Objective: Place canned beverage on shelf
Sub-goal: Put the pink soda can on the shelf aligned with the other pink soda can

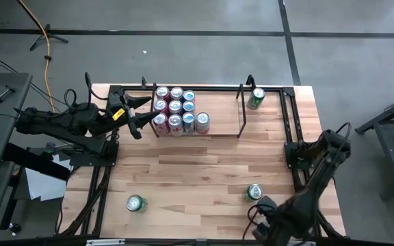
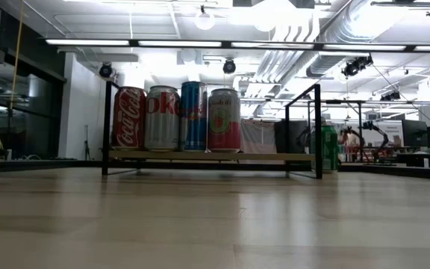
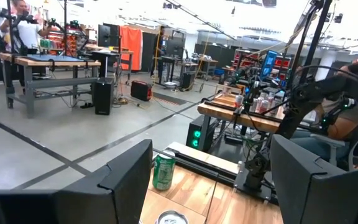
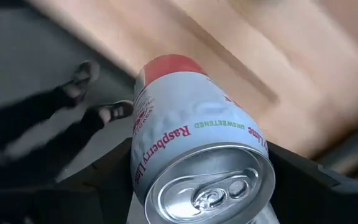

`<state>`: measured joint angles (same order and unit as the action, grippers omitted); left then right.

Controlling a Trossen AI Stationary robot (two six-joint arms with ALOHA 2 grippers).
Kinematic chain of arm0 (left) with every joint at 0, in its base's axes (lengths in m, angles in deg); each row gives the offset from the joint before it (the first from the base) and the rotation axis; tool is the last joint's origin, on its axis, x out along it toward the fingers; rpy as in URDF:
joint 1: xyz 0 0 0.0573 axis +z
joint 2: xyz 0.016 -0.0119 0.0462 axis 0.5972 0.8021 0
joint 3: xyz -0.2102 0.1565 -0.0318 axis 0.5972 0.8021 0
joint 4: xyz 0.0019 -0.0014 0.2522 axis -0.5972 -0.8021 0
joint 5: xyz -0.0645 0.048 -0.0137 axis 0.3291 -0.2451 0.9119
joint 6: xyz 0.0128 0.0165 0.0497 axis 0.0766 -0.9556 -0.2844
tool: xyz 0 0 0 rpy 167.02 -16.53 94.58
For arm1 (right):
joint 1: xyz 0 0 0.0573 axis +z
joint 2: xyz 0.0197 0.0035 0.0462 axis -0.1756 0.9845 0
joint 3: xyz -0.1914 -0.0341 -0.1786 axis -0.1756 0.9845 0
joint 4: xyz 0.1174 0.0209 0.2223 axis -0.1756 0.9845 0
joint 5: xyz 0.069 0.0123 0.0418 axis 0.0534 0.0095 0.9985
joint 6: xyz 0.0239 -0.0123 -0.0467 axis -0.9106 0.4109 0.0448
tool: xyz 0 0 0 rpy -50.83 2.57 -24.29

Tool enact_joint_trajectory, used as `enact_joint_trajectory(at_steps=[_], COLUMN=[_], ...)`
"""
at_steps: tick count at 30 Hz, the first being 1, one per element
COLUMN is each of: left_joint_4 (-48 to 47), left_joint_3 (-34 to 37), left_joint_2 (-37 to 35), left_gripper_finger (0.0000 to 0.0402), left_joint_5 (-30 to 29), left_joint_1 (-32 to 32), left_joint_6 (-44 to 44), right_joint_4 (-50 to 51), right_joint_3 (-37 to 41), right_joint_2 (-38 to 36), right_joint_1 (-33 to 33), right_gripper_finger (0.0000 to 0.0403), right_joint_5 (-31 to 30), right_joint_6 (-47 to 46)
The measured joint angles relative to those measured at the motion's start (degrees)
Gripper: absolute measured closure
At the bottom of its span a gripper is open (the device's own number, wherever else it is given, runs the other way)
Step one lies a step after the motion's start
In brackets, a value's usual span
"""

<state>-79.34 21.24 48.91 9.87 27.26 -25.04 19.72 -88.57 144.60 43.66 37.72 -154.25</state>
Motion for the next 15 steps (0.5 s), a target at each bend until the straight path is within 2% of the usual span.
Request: enact_joint_trajectory(at_steps=[3,6,10,13,15], left_joint_4=[0.00,0.00,0.00,0.02,0.07], left_joint_3=[0.00,0.00,0.00,0.00,0.00], left_joint_2=[0.00,0.00,0.00,0.00,0.00], left_gripper_finger=[0.0167,0.0167,0.0167,0.0167,0.0167], left_joint_5=[0.00,0.00,0.92,6.15,11.69], left_joint_1=[0.00,0.00,0.01,0.01,0.00], left_joint_6=[0.00,-0.02,0.89,4.28,7.41], right_joint_4=[3.42,7.47,7.63,7.38,7.40], right_joint_3=[-7.34,-14.34,-19.36,-20.47,-20.53], right_joint_2=[-1.11,-1.18,-1.04,-1.04,-0.92], right_joint_1=[-1.01,-3.52,-8.03,-12.38,-15.71], right_gripper_finger=[0.0126,0.0126,0.0126,0.0126,0.0126], right_joint_5=[-4.54,-4.86,-6.10,-6.93,-7.30], right_joint_6=[16.29,33.09,56.14,74.91,87.60])
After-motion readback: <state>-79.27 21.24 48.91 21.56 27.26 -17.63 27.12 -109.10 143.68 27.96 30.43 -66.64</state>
